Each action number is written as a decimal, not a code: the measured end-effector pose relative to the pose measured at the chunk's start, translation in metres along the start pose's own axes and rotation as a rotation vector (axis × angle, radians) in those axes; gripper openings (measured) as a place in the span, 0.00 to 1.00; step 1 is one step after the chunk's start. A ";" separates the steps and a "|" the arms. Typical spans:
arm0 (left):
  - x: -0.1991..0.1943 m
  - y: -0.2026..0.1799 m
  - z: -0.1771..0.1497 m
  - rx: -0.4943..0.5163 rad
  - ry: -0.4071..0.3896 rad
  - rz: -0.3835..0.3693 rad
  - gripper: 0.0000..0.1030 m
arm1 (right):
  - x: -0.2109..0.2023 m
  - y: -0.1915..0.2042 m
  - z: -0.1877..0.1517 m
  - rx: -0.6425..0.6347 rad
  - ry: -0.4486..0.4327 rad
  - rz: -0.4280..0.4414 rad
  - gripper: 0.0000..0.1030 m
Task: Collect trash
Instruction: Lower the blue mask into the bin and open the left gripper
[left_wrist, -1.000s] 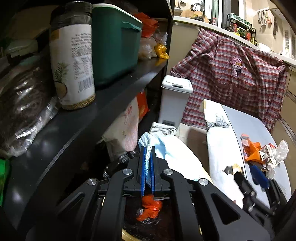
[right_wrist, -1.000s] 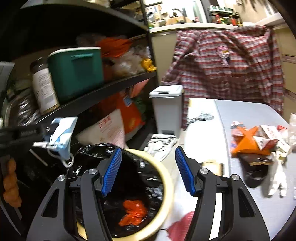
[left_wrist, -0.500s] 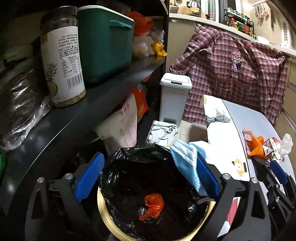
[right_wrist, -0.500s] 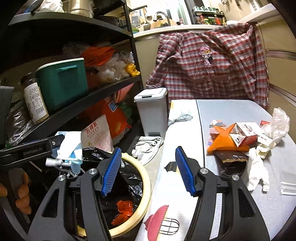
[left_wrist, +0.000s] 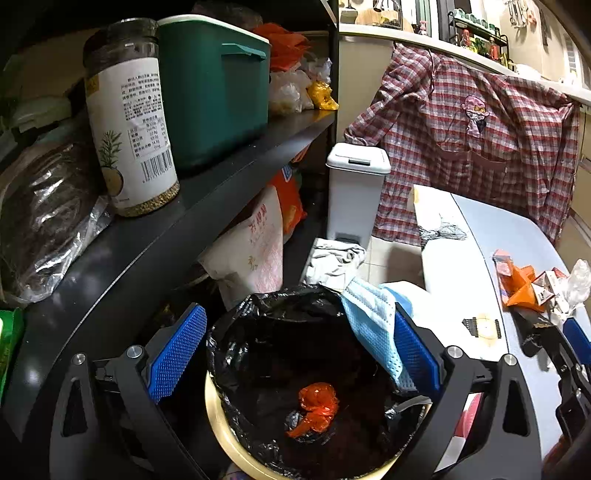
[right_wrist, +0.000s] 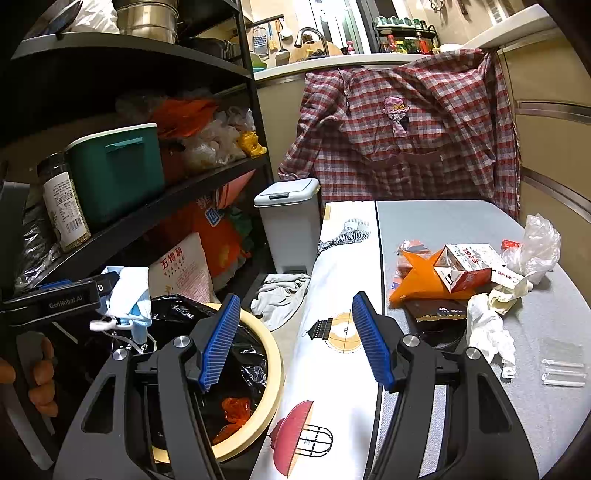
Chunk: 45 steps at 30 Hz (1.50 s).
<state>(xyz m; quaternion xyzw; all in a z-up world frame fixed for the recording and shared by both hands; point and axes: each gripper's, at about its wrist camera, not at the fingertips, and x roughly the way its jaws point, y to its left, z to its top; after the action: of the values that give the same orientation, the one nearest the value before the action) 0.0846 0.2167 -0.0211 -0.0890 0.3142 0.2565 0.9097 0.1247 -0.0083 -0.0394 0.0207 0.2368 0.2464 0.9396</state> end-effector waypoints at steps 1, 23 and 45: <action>-0.001 0.001 0.000 -0.008 0.002 -0.012 0.93 | -0.001 0.002 0.000 -0.005 -0.003 0.001 0.62; 0.003 0.005 -0.002 -0.055 0.047 -0.101 0.93 | -0.009 0.033 0.006 -0.028 -0.009 0.196 0.66; 0.012 0.022 -0.003 -0.206 0.125 -0.206 0.93 | 0.014 0.051 -0.010 -0.119 0.096 0.171 0.67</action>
<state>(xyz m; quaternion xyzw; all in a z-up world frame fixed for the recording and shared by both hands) 0.0796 0.2391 -0.0303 -0.2292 0.3314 0.1867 0.8960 0.1076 0.0421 -0.0468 -0.0270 0.2639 0.3400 0.9022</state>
